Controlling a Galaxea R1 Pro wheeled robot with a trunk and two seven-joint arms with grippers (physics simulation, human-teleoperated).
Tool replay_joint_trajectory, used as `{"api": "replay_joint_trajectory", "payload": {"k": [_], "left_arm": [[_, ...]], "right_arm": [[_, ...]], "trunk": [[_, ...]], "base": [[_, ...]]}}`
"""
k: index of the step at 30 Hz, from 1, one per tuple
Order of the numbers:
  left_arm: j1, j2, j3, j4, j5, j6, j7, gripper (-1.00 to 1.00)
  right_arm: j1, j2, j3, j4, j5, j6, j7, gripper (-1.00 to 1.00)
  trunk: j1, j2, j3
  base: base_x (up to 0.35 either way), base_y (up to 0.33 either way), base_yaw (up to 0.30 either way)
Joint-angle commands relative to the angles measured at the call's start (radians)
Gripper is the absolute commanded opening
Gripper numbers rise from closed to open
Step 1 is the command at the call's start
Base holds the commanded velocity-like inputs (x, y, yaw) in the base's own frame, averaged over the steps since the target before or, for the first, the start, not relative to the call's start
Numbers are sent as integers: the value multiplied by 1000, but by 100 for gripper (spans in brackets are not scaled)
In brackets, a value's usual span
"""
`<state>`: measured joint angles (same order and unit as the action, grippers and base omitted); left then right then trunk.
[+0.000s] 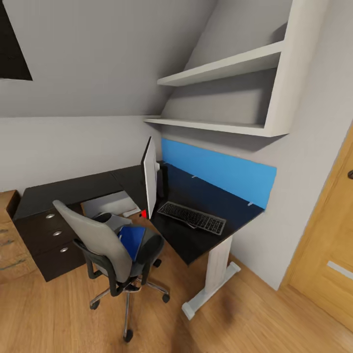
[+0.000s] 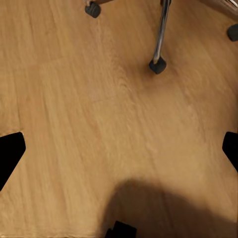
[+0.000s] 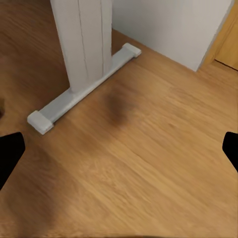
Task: In the bedroom, organize the workspace by keeping the computer under the desk, ensuring the monitor is on the desk, placing the keyboard on the desk next to the monitor, placing the mouse on the desk next to the keyboard, moving the folder from the swivel chair onto the desk next to the mouse, stacking the notebook on top of the folder with the pen on top of the notebook, and positioning the swivel chair next to the desk.
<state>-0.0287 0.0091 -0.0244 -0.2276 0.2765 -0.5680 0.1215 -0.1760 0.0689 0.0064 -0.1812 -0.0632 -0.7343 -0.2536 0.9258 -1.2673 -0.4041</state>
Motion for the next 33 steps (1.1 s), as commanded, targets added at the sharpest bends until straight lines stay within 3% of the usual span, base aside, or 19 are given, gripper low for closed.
{"api": "replay_joint_trajectory", "payload": {"k": [1,10,26,33], "left_arm": [[-1,0,-3,1,0,-2,4,100],[-1,0,-2,1,0,-1,4,100],[-1,0,-2,1,-1,0,4,100],[-1,0,-2,1,-1,2,4,100]], "right_arm": [[0,0,1,0,-6,-4,1,100],[0,0,1,0,-6,-4,1,100],[0,2,3,0,-6,-2,2,100],[0,2,24,0,-6,-2,1,100]], "trunk": [[-1,-1,-1],[-1,-1,-2],[-1,-1,-11],[-1,-1,-16]], "base": [[-258,-197,289],[-201,-169,288],[-11,-9,282],[0,-98,269]]}}
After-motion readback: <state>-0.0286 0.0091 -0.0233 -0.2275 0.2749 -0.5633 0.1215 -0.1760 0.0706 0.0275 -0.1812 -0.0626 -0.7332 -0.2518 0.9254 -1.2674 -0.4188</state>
